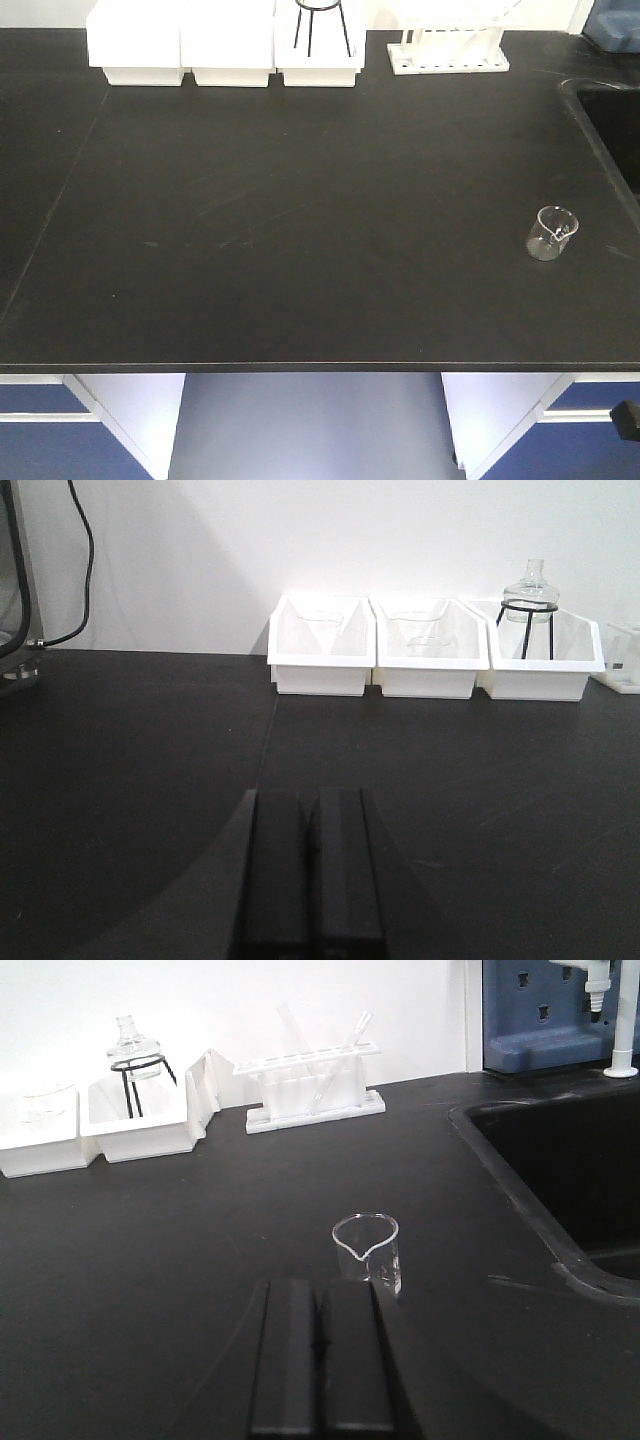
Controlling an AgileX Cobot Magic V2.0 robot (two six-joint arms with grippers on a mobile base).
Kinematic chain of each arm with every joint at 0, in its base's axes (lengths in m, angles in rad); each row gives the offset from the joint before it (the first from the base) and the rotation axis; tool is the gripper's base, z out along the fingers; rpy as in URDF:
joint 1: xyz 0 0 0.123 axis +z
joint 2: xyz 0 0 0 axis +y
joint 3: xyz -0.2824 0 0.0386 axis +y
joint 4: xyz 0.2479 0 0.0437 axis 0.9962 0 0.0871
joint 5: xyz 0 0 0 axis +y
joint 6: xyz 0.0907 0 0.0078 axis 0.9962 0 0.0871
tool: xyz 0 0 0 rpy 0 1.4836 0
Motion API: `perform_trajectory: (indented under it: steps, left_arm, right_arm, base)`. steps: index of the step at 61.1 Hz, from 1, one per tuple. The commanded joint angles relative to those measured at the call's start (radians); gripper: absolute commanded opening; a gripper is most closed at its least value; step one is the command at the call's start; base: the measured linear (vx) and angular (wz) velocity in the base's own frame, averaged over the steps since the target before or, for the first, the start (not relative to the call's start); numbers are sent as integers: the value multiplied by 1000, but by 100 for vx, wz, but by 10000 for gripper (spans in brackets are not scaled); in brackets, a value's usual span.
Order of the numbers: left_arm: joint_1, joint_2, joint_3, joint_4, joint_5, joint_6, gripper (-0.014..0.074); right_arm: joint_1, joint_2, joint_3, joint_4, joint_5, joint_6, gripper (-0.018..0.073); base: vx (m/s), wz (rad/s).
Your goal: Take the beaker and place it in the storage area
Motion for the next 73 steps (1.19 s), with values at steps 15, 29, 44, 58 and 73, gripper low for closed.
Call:
perform_trajectory:
  steps: [15,29,44,58,73]
  left_arm:
    - [-7,-18,22,-6,-85,-6,-8]
    - [-7,-18,22,-6,-85,-6,-8]
    - [-7,-18,22,-6,-85,-6,-8]
    - [-7,-18,22,-6,-85,-6,-8]
    - [-7,-18,22,-6,-85,-6,-8]
  right_arm:
    - [-3,-9,8,-11,-130,-6,-8]
    - [-3,-1,-28,-43,-331,-6,-8]
    - [-3,293,-307,-244,-223,-54,-8]
    - [-3,657,-554,-273,-373,-55,-8]
    - [-3,820,-591,-272,-660,-55,-2]
  base:
    - [0,0]
    - [0,0]
    - [0,0]
    - [0,0]
    - [0,0]
